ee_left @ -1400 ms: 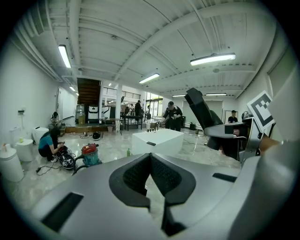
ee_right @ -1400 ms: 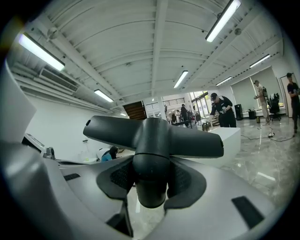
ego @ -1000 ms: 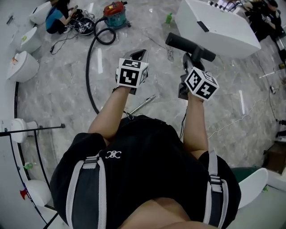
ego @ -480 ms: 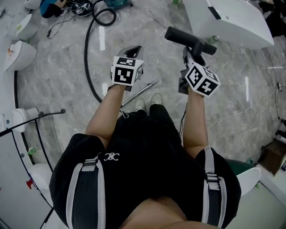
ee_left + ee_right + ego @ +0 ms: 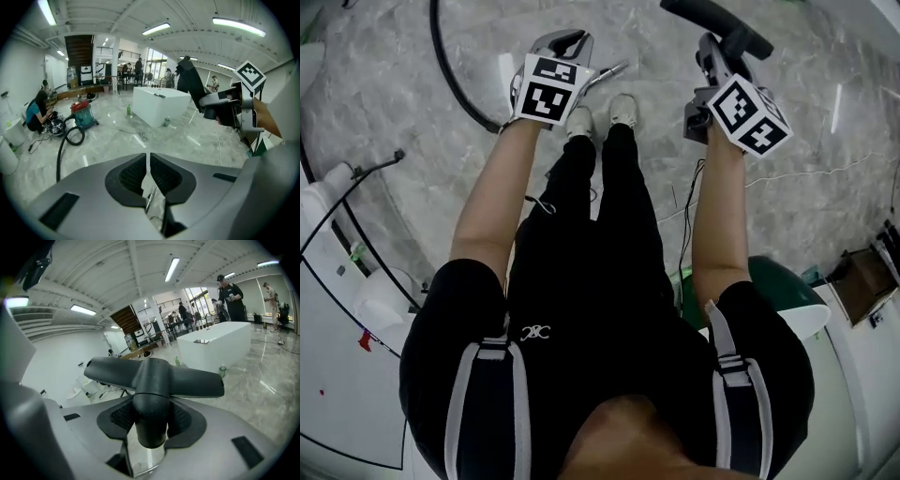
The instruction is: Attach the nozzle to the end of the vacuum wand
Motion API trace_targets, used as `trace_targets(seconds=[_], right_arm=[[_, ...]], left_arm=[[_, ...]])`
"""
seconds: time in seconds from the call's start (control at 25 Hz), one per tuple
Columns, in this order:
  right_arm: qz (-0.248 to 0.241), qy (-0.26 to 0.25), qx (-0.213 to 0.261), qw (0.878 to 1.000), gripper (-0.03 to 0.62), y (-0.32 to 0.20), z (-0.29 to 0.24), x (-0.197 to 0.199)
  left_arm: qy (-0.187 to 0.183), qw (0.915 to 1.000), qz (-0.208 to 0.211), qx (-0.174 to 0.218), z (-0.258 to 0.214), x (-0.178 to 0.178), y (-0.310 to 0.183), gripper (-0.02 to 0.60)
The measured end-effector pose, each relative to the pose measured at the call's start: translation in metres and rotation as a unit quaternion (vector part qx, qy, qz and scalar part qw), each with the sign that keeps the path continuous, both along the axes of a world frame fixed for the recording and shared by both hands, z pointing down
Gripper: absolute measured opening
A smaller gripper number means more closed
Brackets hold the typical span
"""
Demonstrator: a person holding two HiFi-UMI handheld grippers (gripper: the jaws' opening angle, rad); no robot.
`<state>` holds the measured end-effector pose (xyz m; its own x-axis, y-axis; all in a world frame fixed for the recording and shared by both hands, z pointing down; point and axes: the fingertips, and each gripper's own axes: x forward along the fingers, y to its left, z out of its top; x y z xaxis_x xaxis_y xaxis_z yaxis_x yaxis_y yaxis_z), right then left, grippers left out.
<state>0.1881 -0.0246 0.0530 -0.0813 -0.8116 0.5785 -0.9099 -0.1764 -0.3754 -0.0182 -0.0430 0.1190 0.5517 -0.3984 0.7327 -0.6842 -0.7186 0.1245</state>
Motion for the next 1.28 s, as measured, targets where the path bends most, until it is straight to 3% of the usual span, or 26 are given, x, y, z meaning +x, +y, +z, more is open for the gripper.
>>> trace_targets(seconds=[0.32, 0.52, 0.64, 0.96, 1.28], right_arm=[[-0.054, -0.044, -0.072, 0.995, 0.189, 0.019, 0.239, -0.028], [-0.069, -0.076, -0.106, 0.989, 0.189, 0.038, 0.359, -0.04], [-0.076, -0.089, -0.116, 0.986, 0.189, 0.046, 0.412, -0.043], [-0.091, -0.112, -0.122, 0.982, 0.189, 0.057, 0.499, -0.035], [-0.103, -0.106, -0.121, 0.982, 0.189, 0.043, 0.547, -0.019]], left_arm=[[-0.069, 0.9935, -0.008, -0.09, 0.277, -0.033, 0.062, 0.039], [-0.092, 0.9849, 0.007, -0.146, 0.408, -0.036, 0.113, 0.121], [-0.114, 0.9805, 0.038, -0.155, 0.476, -0.029, 0.131, 0.149], [-0.198, 0.9623, 0.099, -0.158, 0.624, -0.027, 0.153, 0.163], [-0.24, 0.9433, 0.158, -0.166, 0.703, -0.024, 0.163, 0.163]])
